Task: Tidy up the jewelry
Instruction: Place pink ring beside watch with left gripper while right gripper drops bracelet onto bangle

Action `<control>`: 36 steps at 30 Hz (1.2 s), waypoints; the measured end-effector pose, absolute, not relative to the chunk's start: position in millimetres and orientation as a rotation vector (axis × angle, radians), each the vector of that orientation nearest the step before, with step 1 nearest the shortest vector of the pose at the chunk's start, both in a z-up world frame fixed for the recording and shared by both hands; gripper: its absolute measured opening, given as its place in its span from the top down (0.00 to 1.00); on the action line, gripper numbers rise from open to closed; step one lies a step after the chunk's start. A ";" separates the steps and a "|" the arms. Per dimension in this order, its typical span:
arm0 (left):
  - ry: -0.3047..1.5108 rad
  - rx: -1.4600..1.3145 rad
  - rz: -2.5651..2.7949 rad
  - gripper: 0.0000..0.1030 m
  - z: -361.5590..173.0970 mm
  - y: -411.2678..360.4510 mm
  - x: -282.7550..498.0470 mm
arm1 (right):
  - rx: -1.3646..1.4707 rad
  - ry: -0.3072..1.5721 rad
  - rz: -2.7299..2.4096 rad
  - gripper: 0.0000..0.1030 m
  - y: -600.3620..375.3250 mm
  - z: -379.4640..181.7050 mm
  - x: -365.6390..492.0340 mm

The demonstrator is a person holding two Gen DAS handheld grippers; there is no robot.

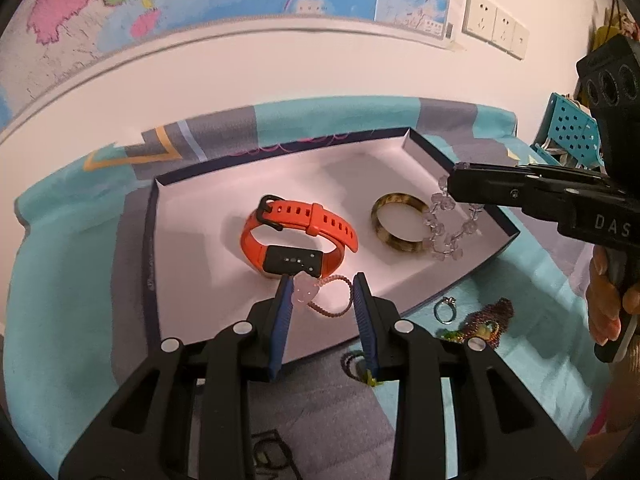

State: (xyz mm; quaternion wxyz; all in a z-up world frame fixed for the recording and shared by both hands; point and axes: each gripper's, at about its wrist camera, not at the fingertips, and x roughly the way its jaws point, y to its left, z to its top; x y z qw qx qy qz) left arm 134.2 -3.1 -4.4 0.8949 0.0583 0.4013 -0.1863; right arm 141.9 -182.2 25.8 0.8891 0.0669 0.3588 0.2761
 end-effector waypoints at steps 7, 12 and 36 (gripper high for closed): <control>0.907 0.085 -0.388 0.70 -22.6 -6.7 153.3 | 0.145 0.784 0.571 0.92 -178.9 14.6 155.8; 0.920 0.092 -0.381 0.69 -27.9 -10.9 158.7 | 0.149 0.812 0.546 0.89 -181.7 7.0 165.0; 0.802 0.087 -0.384 0.54 3.0 6.8 104.7 | 0.018 0.771 0.535 0.73 -199.4 8.9 94.6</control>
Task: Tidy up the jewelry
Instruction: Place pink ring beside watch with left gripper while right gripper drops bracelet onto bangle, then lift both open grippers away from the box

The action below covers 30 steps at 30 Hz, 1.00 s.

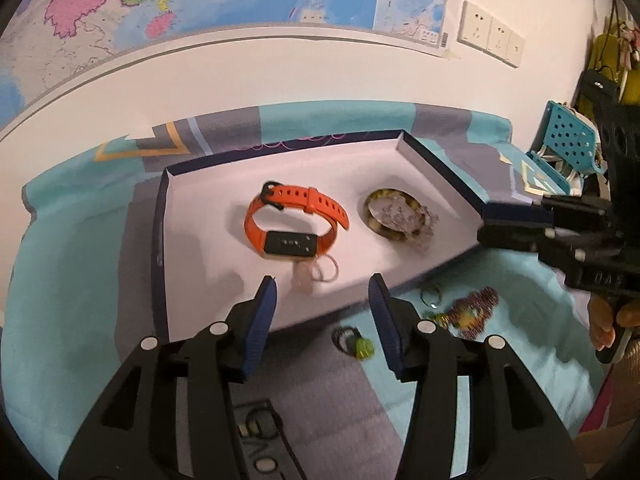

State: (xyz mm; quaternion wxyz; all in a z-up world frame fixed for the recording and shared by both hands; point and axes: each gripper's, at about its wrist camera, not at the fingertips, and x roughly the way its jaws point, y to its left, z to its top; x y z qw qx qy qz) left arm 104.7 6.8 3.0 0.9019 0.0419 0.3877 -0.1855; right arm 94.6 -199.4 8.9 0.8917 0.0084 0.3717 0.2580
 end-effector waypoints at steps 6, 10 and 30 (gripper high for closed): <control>0.803 0.087 -0.393 0.51 -2.6 10.7 85.0 | -0.058 0.830 0.538 0.72 -188.4 -12.0 69.4; 0.809 0.102 -0.379 0.51 -8.9 16.1 74.0 | -0.065 0.846 0.541 0.71 -183.5 -22.2 60.5; 0.864 0.074 -0.331 0.48 -31.4 50.1 55.9 | -0.060 0.875 0.510 0.85 -172.0 -40.3 65.6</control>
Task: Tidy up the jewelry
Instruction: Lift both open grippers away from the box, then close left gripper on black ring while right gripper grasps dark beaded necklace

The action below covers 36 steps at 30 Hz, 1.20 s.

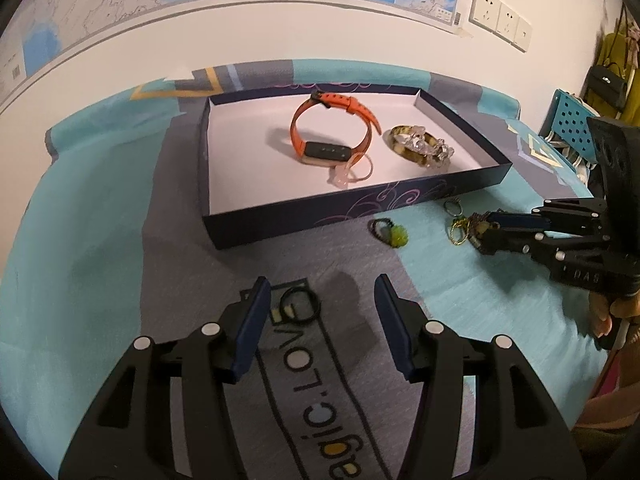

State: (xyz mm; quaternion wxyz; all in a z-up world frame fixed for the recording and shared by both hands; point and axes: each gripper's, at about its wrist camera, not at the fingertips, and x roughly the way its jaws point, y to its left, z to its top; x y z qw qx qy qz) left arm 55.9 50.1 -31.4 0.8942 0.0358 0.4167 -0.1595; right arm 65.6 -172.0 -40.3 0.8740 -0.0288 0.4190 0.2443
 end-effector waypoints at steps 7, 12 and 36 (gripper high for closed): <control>0.892 0.072 -0.320 0.50 -35.8 51.8 58.4 | -0.047 0.858 0.509 0.91 -175.9 -36.3 63.2; 0.901 0.089 -0.305 0.56 -36.3 51.1 58.4 | -0.054 0.834 0.516 0.94 -177.1 -29.0 57.3; 0.886 0.129 -0.288 0.78 -36.8 44.8 53.2 | 0.042 0.832 0.506 0.69 -208.2 -25.3 43.0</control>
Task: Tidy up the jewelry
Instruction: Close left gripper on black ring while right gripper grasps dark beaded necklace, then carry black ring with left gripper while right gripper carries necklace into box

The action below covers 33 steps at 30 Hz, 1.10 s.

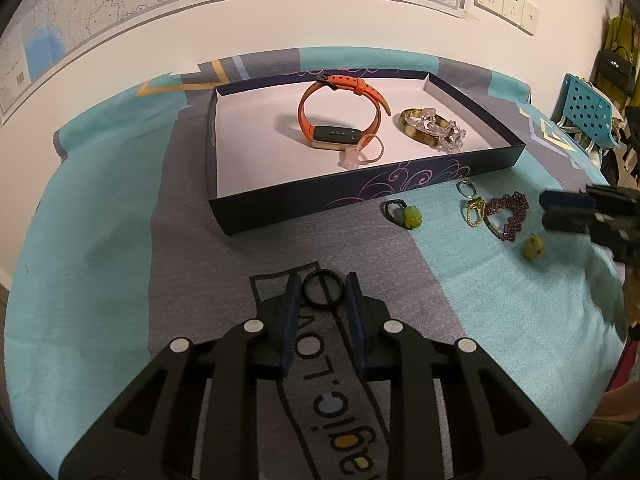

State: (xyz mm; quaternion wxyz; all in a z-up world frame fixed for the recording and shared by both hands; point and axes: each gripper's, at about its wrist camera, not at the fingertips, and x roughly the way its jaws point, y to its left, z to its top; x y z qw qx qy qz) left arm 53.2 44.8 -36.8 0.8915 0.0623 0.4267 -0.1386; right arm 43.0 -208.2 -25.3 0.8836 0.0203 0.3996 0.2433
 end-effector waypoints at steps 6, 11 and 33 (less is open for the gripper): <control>0.885 0.131 -0.288 0.78 -36.3 44.0 53.5 | -0.002 0.876 0.438 0.66 -205.1 -40.9 66.6; 0.884 0.124 -0.292 0.78 -35.6 43.6 53.1 | -0.027 0.862 0.434 0.90 -200.4 -38.9 67.3; 0.795 0.128 -0.343 0.78 -5.0 28.8 53.1 | 0.004 0.716 0.477 0.91 -200.8 18.5 57.4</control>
